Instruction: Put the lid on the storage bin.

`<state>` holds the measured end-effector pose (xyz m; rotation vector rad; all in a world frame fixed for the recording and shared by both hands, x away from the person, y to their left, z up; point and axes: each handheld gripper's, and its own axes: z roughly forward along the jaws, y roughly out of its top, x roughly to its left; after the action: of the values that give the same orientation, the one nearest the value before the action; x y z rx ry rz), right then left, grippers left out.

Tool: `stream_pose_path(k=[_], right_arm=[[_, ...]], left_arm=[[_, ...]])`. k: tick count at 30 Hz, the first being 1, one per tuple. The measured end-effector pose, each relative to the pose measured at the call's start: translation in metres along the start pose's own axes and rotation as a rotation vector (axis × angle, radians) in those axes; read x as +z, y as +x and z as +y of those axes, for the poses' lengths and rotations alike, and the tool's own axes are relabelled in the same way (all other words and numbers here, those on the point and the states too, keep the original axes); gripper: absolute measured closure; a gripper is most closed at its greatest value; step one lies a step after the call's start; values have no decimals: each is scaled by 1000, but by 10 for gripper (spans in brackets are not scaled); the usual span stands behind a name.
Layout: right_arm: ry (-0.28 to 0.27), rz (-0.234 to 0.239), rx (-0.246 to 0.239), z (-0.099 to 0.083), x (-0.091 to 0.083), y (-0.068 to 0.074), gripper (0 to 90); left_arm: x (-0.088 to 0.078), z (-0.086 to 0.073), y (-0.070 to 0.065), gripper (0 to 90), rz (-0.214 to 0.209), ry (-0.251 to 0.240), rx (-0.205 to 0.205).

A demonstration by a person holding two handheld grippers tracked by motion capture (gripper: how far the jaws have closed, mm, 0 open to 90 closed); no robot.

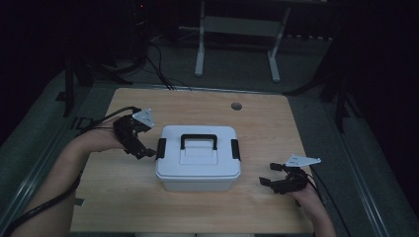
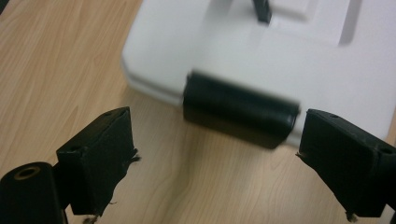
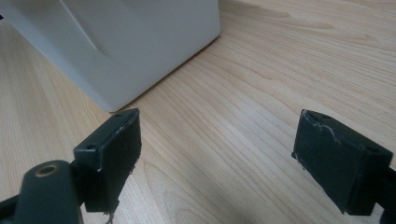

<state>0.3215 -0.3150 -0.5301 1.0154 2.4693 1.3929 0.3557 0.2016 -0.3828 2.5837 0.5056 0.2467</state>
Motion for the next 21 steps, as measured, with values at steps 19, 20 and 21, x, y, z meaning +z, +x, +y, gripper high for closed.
stream_pose_path(k=[19,20,21], right_arm=[[0,-15,6,-2,-2,-2,149],[-1,-15,7,-2,-2,-2,150],[-3,-15,7,-3,-2,-2,149]], left_arm=[[9,-67,-4,92,13,-41,-89],[11,-70,-5,93,9,-40,-90],[13,-73,-6,92,13,-45,-88]])
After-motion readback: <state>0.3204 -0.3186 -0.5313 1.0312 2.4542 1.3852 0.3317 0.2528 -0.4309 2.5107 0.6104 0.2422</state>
